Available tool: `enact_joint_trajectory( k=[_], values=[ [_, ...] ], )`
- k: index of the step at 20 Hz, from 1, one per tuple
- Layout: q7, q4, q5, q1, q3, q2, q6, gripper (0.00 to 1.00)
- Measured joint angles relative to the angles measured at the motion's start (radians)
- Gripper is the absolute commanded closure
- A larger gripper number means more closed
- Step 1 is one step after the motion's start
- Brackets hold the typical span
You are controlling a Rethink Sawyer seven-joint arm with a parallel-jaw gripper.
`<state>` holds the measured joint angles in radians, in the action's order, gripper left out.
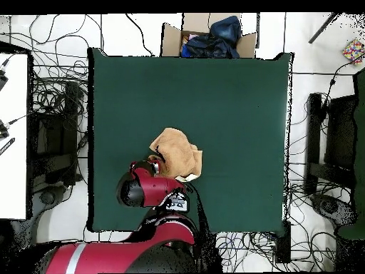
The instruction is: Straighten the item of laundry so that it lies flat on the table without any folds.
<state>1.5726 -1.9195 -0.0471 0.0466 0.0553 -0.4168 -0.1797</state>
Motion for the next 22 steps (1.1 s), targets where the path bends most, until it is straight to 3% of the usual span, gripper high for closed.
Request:
enact_joint_trajectory(
  k=[7,14,17,22],
  values=[
    [0.000,-0.023,0.000,-0.002,0.000,-0.062,0.024,1.00],
    [0.000,-0.054,0.001,0.028,0.032,-0.290,0.297,1.00],
    [0.000,-0.054,0.002,0.056,0.059,-0.421,0.496,1.00],
    [0.000,-0.054,0.003,0.087,0.086,-0.547,0.676,1.00]
  ],
)
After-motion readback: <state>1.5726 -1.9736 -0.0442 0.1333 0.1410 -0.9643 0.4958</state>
